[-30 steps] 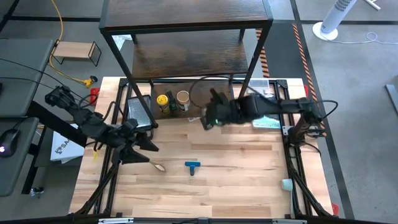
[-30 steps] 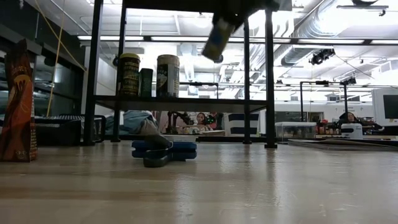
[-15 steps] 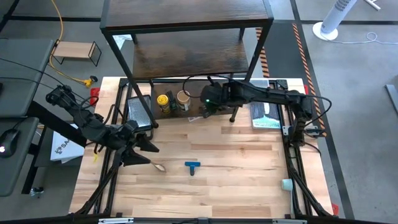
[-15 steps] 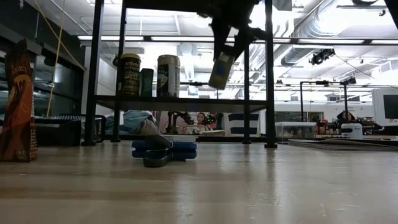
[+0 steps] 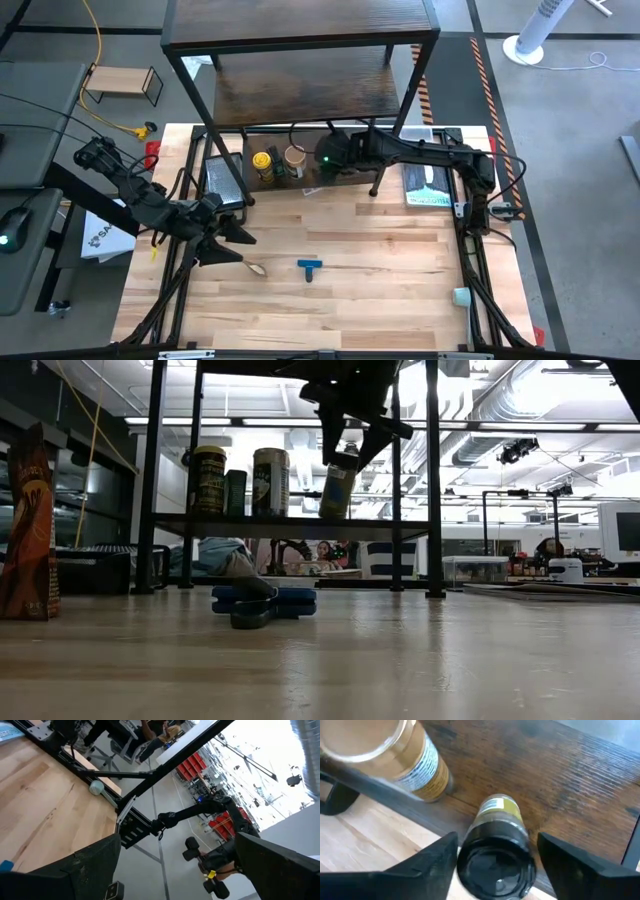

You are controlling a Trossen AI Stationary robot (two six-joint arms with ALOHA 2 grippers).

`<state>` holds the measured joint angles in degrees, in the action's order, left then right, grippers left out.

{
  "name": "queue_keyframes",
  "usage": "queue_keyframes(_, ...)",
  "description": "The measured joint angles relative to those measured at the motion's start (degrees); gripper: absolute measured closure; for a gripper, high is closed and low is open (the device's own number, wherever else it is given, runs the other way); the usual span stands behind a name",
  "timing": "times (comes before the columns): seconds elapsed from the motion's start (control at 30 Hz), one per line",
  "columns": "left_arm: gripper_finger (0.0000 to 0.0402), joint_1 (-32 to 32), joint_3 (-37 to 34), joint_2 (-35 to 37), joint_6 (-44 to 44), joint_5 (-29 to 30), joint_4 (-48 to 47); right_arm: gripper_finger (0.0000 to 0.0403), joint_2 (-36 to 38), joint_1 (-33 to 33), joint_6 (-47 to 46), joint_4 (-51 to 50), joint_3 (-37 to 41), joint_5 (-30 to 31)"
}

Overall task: Shelf spices
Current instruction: Put the black seasoning bottle on the shelf

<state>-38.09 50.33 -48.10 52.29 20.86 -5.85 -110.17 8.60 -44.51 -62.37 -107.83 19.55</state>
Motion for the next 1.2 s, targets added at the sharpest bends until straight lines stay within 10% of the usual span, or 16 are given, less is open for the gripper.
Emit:
queue_keyframes(0.7, 0.0016, -2.5, 0.02, -1.01, 2.62, 1.47, -2.98, 0.0112, 0.02, -6.77, 10.84, -2.36, -3.54, -2.0)
queue_keyframes(0.97, 0.0016, -4.33, 0.01, -8.75, 7.67, 0.31, -10.27, 0.0112, 0.0, -22.19, -9.09, -20.81, 4.07, 1.2)
queue_keyframes(1.2, 0.0016, -3.13, 0.0, -14.56, 10.97, -5.87, -6.72, 0.0112, -0.12, -17.72, -16.9, -0.39, 16.33, -6.39)
